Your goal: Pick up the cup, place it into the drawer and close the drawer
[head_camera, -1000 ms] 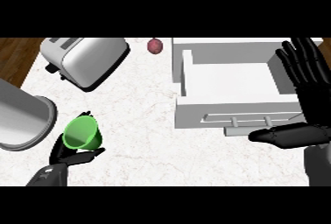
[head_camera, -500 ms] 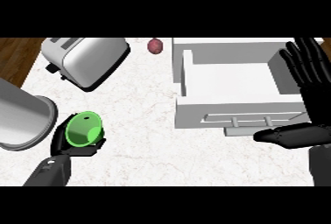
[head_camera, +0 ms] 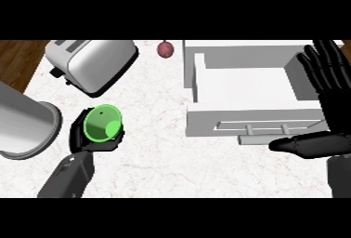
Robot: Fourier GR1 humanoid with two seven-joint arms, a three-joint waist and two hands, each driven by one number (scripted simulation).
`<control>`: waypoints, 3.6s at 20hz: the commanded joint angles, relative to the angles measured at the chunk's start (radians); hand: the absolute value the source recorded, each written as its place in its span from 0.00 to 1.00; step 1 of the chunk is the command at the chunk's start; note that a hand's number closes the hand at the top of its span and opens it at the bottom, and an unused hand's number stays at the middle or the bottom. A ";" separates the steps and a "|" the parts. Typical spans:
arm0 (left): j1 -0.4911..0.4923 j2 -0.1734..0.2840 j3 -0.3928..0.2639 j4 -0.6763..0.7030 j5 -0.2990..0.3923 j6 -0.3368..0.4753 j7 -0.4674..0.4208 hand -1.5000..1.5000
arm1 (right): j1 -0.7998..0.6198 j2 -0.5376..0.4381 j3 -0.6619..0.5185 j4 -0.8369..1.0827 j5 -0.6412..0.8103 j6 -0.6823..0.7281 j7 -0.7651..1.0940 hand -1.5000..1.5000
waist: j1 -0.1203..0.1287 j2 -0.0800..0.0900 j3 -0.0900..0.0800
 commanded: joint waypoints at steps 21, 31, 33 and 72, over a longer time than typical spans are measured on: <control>-0.491 -0.140 -0.285 -0.496 0.050 0.174 0.674 1.00 | 0.029 0.013 0.013 -0.021 0.041 -0.020 -0.008 0.00 | 0.010 -0.010 0.003; -0.789 -0.141 -0.418 -0.204 0.123 0.407 0.858 1.00 | -0.029 0.021 0.019 0.016 0.042 -0.033 0.001 0.00 | -0.033 0.004 0.004; -0.782 -0.141 -0.499 -0.172 0.182 0.451 0.859 1.00 | -0.020 0.001 0.002 0.016 0.020 -0.009 0.002 0.00 | -0.037 0.002 0.004; -0.729 -0.141 -0.656 -0.060 0.599 0.395 0.611 0.00 | -0.059 -0.206 0.331 0.042 0.105 0.432 0.093 0.00 | -0.059 0.008 0.003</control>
